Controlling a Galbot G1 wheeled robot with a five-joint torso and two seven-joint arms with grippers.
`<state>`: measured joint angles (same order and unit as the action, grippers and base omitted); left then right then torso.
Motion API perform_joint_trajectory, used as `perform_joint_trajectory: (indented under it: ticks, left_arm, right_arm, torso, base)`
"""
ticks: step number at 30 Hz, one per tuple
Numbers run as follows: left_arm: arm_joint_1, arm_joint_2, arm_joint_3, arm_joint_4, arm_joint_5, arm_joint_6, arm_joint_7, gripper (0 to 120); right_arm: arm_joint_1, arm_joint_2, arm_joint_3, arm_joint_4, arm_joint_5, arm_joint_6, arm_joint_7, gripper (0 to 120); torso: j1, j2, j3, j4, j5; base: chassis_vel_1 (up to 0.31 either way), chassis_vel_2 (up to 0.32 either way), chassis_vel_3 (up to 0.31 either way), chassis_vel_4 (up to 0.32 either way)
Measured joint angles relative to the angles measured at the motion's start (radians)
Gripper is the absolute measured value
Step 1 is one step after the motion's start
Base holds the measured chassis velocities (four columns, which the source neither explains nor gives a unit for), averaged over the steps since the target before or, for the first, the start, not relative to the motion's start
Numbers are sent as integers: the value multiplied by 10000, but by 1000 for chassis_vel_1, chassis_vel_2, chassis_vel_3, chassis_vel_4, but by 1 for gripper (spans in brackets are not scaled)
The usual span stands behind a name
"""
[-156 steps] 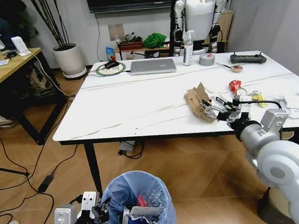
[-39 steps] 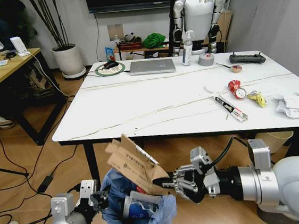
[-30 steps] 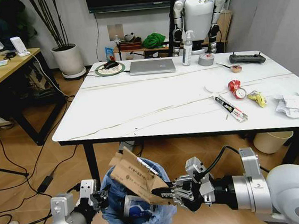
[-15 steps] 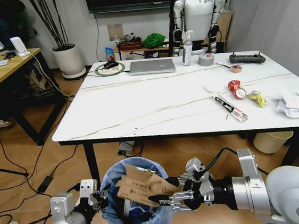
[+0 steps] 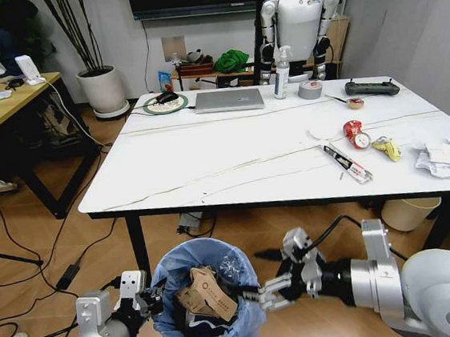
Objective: Pick up the trash bin and place the trash from the table into it.
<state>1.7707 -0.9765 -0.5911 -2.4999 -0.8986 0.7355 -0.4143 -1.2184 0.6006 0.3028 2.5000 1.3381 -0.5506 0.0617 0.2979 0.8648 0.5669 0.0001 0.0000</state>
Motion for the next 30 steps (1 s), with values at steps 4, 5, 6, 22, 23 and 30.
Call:
perform_joint_trajectory:
  ticks: [4, 5, 6, 22, 23, 30]
  left_arm:
    - [80, -50, 1, 0, 31, 0, 0, 0]
    - [98, -50, -4, 0, 34, 0, 0, 0]
    - [109, -50, -12, 0, 36, 0, -1, 0]
    - [270, -272, 6, 0, 62, 0, 17, 0]
    - [272, -276, 4, 0, 60, 0, 20, 0]
    - [259, -272, -3, 0, 49, 0, 30, 0]
  right_arm:
    - [111, 682, 333, 0, -515, 354, 980, 100]
    - [132, 944, 485, 0, -746, 441, 1289, 100]
    - [134, 1147, 617, 1, -895, 505, 1519, 100]
    - [-2197, 5964, 2479, -402, -8032, 1016, 864, 100]
    - [-2256, 6125, 2480, -402, -8086, 1028, 839, 100]
    - [-2375, 6352, 2575, -354, -8100, 1040, 758, 100]
  torso:
    - [-2, 0, 0, 0, 1]
    - [-2, 0, 0, 0, 0]
    - [-1, 1, 0, 0, -2]
    - [-1, 1, -1, -2, 0]
    - [-2, 1, -1, -2, -2]
    - [-1, 1, -1, 1, -5]
  base:
    - [0, 0, 0, 0]
    - [0, 0, 0, 0]
    - [0, 0, 0, 0]
    - [0, 0, 0, 0]
    - [0, 0, 0, 0]
    - [-29, -31, 33, 29]
